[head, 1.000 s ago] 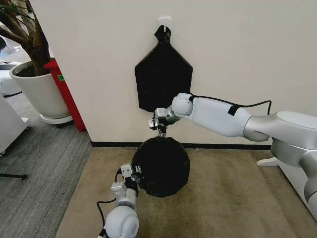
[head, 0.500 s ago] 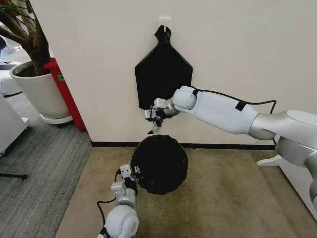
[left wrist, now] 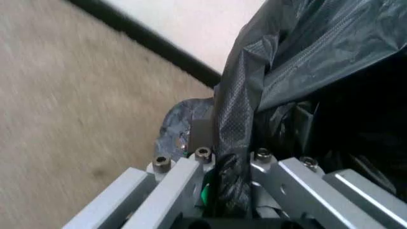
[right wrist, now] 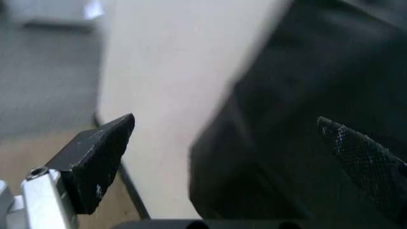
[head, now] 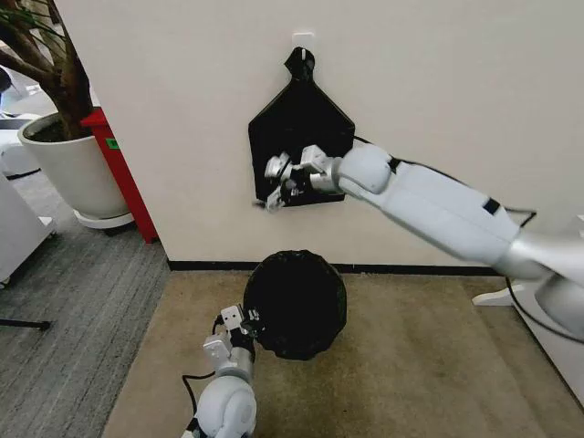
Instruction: Place the garbage bag over the trash bin.
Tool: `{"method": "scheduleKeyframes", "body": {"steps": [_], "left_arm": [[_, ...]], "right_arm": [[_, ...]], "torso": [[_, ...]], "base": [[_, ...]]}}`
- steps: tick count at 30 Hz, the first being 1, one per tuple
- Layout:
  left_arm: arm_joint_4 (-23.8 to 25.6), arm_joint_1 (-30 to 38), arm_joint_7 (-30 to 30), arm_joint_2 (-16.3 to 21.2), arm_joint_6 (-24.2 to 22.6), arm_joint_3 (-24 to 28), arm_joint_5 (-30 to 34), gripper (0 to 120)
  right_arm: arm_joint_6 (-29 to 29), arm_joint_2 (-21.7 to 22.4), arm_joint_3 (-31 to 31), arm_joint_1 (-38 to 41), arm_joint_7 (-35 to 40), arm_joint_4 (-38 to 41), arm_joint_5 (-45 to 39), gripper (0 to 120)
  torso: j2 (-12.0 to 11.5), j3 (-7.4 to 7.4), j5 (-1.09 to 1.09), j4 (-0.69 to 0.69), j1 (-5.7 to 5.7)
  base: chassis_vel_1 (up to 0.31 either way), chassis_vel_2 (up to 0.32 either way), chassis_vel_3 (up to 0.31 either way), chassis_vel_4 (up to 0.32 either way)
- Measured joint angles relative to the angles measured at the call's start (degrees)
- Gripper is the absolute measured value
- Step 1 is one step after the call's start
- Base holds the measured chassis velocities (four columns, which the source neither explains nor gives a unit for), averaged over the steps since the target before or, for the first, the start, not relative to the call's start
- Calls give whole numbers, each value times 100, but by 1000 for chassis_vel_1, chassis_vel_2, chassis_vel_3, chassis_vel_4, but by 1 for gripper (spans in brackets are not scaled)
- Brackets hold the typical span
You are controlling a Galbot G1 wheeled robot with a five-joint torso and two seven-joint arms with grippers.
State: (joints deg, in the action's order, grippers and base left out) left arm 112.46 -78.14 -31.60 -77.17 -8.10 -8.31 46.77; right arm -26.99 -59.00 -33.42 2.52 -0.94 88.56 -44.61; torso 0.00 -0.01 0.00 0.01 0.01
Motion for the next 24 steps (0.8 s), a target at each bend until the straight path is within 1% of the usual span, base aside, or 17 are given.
{"method": "scheduleKeyframes", "body": {"steps": [1,3,4,6,10,13,16,20,24], "left_arm": [[41,10,-48,-9,-74,2,202,1],[110,26,-144,-25,-214,12,547,1],[152,38,-240,-39,-304,30,768,1],[204,71,-397,-60,-445,53,1043,1],[212,164,-674,-110,-567,62,1398,1],[187,254,-969,-179,-702,74,1674,1],[143,277,-1076,-237,-748,114,1674,1],[40,305,-1272,-356,-868,167,1505,1],[-9,307,-1375,-384,-927,206,1416,1]], "right_arm": [[-155,6,131,-185,530,163,-376,100],[-276,27,259,-453,1415,440,-1011,100],[-290,47,314,-591,1748,584,-1221,100],[-245,113,341,-791,1997,772,-1334,100],[-81,268,341,-1028,2037,1064,-1264,100],[7,343,343,-1185,2043,1324,-1233,100],[47,381,343,-1279,1995,1433,-1198,100],[175,384,343,-1380,1849,1423,-1089,100],[287,379,333,-1426,1720,1410,-1001,100]], "torso": [[0,0,1,0,0],[0,0,2,-1,0],[0,0,-1,-1,0],[0,0,1,-2,0],[0,0,1,0,0],[0,0,0,-1,0],[0,0,-1,-1,0],[0,0,0,-1,0],[0,0,0,-1,0]], "base": [[0,0,0,0],[0,0,0,0],[0,0,0,0],[0,0,0,0],[0,0,0,0],[0,0,0,0],[0,0,0,0],[0,0,0,0],[0,0,0,0]]}}
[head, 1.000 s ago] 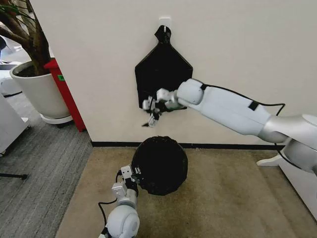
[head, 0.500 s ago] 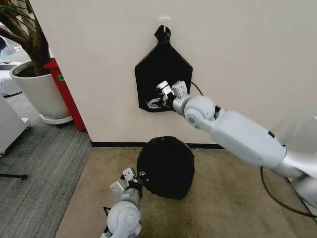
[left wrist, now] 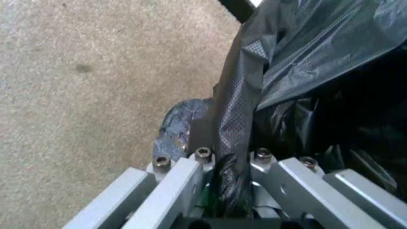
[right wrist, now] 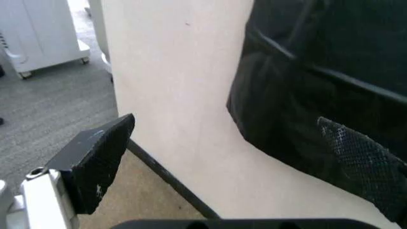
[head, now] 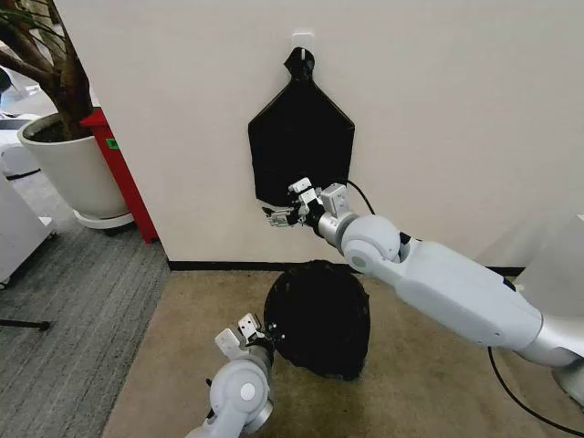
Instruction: Place the garbage bag over the trash bin.
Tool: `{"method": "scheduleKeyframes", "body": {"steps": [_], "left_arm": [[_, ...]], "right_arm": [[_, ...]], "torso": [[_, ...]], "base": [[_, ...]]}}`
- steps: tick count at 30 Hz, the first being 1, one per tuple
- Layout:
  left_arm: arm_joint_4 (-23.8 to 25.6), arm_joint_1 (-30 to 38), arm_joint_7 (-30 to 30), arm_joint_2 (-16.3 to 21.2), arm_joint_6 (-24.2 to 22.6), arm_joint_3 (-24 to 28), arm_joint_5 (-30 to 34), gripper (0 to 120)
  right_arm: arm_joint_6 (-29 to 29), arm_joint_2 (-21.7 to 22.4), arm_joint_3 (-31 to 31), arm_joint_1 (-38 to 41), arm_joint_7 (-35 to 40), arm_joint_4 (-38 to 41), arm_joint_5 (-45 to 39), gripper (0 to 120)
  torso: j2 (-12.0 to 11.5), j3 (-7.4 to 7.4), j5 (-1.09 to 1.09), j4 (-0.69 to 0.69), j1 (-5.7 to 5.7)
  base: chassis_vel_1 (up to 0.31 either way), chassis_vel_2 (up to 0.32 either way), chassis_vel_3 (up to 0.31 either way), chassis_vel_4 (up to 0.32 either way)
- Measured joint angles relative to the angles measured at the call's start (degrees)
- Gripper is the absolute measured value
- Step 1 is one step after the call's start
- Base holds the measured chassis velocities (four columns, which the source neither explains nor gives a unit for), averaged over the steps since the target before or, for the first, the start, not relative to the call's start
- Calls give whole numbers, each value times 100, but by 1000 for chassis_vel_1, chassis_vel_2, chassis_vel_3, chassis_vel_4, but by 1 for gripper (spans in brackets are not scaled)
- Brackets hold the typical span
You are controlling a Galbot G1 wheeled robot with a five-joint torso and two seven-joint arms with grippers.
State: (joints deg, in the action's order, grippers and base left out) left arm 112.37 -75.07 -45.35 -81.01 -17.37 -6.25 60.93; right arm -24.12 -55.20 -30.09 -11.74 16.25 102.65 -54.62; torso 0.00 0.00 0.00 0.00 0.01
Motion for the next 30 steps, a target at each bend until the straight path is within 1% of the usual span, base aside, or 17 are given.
{"method": "scheduleKeyframes", "body": {"steps": [5,10,11,12,13,16,17,18,19,20,23,25,26,27,30], "left_arm": [[-82,5,-123,17,-67,23,-66,1],[-85,9,-122,36,-100,12,-96,1],[-85,10,-113,37,-102,12,-110,3],[-85,12,-100,37,-102,12,-126,7],[-85,12,-100,37,-102,12,-126,7],[-81,12,-83,35,-104,12,-155,21],[-77,11,-83,35,-106,12,-158,22],[-72,11,-84,35,-108,13,-164,30],[-70,11,-85,36,-108,13,-170,32],[-70,11,-85,36,-108,13,-170,32],[-52,11,-84,40,-85,3,-177,43],[-17,4,-84,52,-75,-16,-179,51],[20,-13,-84,69,-75,-29,-192,57],[20,-13,-84,69,-75,-29,-192,57],[124,-91,9,125,-68,-52,-423,70]], "right_arm": [[115,-2,-15,-65,-190,1,93,100],[192,48,-29,-109,-403,0,223,100],[199,52,-32,-112,-428,-1,237,100],[206,54,-36,-113,-457,-3,250,100],[206,54,-36,-113,-457,-3,250,100],[212,37,-50,-114,-493,-8,262,100],[213,28,-51,-114,-498,-9,262,100],[225,1,-52,-114,-505,-22,263,100],[232,-15,-53,-114,-507,-34,264,100],[232,-15,-53,-114,-507,-34,264,100],[238,-44,-53,-106,-514,-59,270,100],[238,-58,-53,-98,-514,-69,270,100],[214,-64,-46,-91,-496,-73,270,100],[214,-64,-46,-91,-496,-73,270,100],[52,-91,58,-103,-115,-61,196,100]], "torso": [[0,0,0,0,0],[0,0,0,0,0],[0,0,0,0,0],[0,0,-1,0,0],[0,0,-1,0,0],[0,0,0,0,0],[0,0,0,0,0],[0,0,-1,0,0],[0,0,-1,0,0],[0,0,-1,0,0],[0,0,-1,0,0],[0,0,-1,0,0],[0,0,-1,0,0],[0,0,-1,0,0],[0,0,-1,0,0]], "base": [[0,0,0,0],[0,0,0,0],[0,0,0,0],[0,0,0,0],[0,0,0,0],[0,0,0,0],[0,0,0,0],[0,0,0,0],[0,0,0,0],[0,0,0,0],[0,0,0,0],[0,0,0,0],[0,0,0,0],[0,0,0,0],[0,0,0,0]]}}
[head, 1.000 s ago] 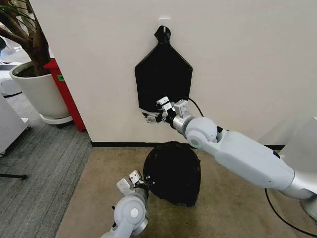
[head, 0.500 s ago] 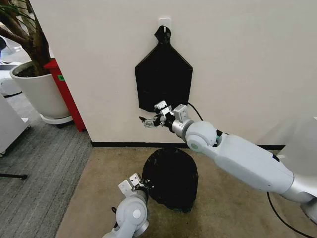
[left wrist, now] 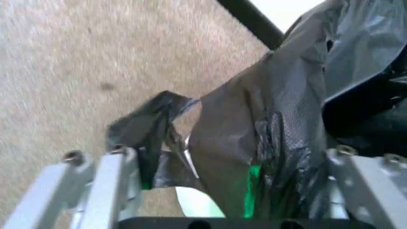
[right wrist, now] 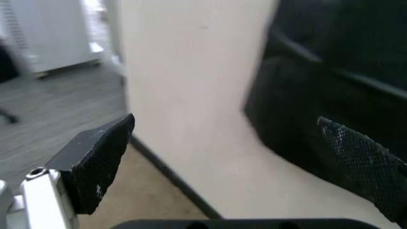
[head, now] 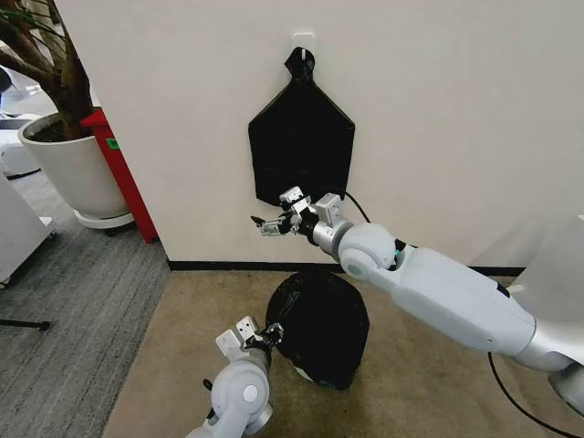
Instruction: Place the garbage bag over the trash bin.
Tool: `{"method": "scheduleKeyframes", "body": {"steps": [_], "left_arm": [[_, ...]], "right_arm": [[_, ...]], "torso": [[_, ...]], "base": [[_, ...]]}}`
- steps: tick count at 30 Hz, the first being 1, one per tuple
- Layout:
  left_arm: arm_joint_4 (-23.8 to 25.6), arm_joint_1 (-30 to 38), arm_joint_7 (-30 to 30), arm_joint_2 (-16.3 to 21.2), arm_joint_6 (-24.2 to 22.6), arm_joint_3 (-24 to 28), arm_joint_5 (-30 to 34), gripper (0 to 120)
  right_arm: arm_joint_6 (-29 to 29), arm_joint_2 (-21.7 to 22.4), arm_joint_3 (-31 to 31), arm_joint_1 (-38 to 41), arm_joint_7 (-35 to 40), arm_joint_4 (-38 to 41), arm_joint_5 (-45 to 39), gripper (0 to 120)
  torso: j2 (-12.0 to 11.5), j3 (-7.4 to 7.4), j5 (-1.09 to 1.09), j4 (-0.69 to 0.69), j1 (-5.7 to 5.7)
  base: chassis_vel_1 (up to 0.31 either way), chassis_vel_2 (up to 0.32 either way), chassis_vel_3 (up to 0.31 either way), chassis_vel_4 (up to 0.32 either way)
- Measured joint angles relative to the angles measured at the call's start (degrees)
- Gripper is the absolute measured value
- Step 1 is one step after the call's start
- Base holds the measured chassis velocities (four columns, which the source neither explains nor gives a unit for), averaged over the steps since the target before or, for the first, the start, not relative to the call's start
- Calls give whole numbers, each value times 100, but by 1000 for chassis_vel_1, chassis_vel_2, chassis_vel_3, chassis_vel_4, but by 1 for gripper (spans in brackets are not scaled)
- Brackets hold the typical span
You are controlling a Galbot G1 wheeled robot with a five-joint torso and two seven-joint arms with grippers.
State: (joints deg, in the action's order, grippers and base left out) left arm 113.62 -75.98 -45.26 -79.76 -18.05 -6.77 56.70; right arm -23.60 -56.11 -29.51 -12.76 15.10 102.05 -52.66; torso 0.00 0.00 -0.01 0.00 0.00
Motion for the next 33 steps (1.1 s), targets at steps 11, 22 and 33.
{"method": "scheduleKeyframes", "body": {"steps": [11,22,33], "left_arm": [[18,-18,978,699,528,-251,-871,100],[30,137,1344,812,744,-213,-790,100],[-65,364,2250,1258,1181,-283,-1163,100]], "right_arm": [[-135,227,1182,-1237,975,92,240,100],[-119,264,1509,-1834,985,280,415,100],[172,40,2292,-2801,1085,588,929,100]], "torso": [[0,0,2,2,0],[0,0,-1,-1,0],[0,0,1,0,0]], "base": [[0,0,0,0],[0,0,0,0],[0,0,0,0]]}}
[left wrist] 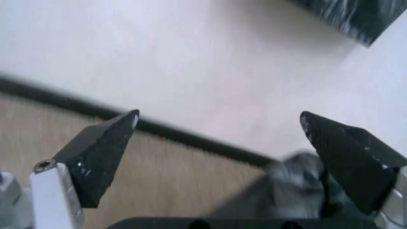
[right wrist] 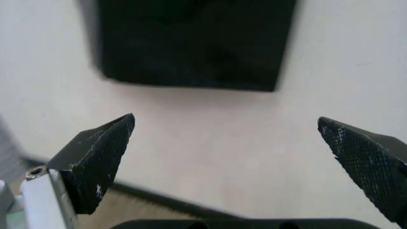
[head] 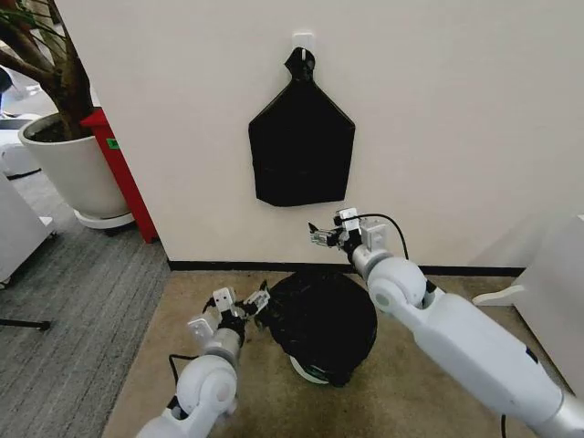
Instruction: Place the garbage bag over the trash bin.
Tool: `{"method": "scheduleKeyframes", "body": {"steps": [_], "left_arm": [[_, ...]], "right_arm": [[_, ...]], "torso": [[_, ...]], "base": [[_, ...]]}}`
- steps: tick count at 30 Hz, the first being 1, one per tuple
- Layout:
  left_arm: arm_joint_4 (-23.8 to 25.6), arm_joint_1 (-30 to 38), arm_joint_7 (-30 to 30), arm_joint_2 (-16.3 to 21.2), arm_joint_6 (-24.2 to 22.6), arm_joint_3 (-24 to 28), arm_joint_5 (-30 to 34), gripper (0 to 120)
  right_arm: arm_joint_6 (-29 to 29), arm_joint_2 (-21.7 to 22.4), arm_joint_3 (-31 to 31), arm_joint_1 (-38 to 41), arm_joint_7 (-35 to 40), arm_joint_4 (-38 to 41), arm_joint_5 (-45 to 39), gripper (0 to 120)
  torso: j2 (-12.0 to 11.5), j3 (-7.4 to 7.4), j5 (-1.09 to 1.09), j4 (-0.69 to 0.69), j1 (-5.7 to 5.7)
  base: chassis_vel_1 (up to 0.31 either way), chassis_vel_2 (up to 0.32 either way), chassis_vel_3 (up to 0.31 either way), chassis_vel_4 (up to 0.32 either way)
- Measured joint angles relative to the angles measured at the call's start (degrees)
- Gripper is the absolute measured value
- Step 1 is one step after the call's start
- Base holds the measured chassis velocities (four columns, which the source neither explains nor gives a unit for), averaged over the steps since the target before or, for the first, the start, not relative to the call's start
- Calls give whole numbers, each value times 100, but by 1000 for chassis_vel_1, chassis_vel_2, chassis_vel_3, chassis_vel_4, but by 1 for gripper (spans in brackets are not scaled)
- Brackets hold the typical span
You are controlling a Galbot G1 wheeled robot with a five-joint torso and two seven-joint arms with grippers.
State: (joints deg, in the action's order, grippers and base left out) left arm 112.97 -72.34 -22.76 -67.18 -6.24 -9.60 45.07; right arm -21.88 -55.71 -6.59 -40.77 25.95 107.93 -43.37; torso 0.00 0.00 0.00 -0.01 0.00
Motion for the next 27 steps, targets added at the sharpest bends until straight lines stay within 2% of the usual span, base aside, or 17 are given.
{"method": "scheduleKeyframes", "body": {"steps": [2,4,6,10,13,22,27], "left_arm": [[-151,183,265,216,295,-57,-163,100],[-243,272,434,296,486,-70,-185,100],[-317,349,620,391,588,-80,-148,100],[-489,521,943,526,766,-84,-77,100],[-768,746,1259,593,1066,-86,-233,100],[-1074,942,1166,694,1341,-23,-480,98],[-1092,959,1020,712,1338,-7,-544,100]], "right_arm": [[616,-112,506,-637,-7,-20,533,100],[785,-215,869,-1049,43,-2,715,100],[895,-309,1138,-1372,102,45,821,100],[1076,-479,1504,-1826,76,79,1083,100],[1330,-742,1854,-2219,-91,55,1466,100],[2118,-1205,2273,-2808,-419,-269,2373,100],[2244,-1293,2353,-2939,-554,-325,2468,100]], "torso": [[0,0,3,0,0],[0,0,-4,2,0],[0,0,2,3,0],[0,0,-1,1,0],[0,0,-3,1,0],[0,0,-1,0,0],[0,0,0,1,0]], "base": [[0,0,0,0],[0,0,0,0],[0,0,0,0],[0,0,0,0],[0,0,0,0],[0,0,0,0],[0,0,0,0]]}}
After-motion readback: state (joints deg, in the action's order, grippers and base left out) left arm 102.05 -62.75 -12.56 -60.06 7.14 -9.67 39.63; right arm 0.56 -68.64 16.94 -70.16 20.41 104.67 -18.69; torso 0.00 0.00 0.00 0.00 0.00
